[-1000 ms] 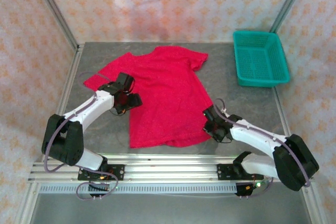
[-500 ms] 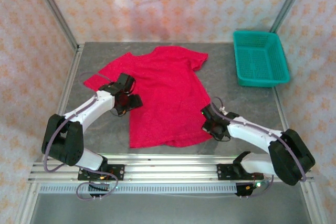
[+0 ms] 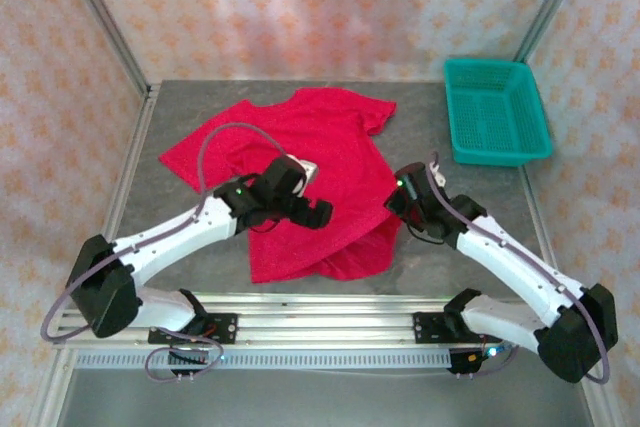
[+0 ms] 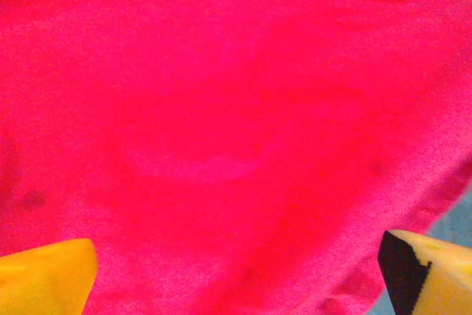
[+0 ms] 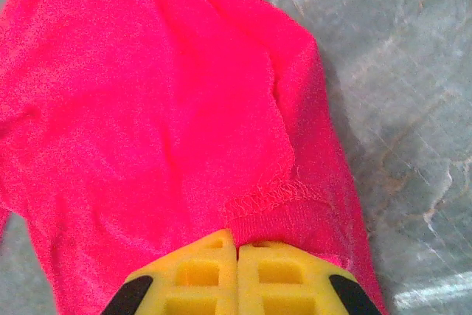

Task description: Fold the inside-out t-shirt

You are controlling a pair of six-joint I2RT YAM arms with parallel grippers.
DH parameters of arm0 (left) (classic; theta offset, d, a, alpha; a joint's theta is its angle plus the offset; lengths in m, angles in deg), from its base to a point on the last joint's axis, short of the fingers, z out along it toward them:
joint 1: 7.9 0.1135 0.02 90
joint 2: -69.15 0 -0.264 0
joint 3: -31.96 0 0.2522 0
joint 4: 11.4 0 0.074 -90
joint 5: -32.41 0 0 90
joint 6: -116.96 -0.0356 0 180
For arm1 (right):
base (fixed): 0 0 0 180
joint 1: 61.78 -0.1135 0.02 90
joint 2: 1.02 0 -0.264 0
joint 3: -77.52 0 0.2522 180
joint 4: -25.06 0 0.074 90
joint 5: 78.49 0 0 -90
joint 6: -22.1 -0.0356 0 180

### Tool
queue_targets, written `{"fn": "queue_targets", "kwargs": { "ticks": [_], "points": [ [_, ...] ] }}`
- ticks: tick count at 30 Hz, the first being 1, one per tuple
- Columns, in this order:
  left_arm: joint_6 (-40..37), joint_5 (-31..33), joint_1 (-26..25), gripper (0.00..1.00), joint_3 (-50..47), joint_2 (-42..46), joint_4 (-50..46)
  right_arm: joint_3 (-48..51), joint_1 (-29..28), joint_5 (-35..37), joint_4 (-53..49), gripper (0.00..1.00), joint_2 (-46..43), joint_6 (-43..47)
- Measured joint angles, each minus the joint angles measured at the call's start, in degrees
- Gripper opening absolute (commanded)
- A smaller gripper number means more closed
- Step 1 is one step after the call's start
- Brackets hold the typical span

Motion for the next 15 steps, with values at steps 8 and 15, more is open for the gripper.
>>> {"fn": "queue_targets", "kwargs": {
  "ticks": [8,15],
  "points": [
    [-8.4,3.3,-12.1,1.0,-10.3,-0.3,18.4,-0.6,3.8,-3.3,0.4,0.0,2.4,0.0],
    [-11.8,11.6,-17.2,1.0,-6.9,-12.5,24.0,-1.1,4.8,-4.4,0.6,0.0,2.6,0.0]
  ]
}}
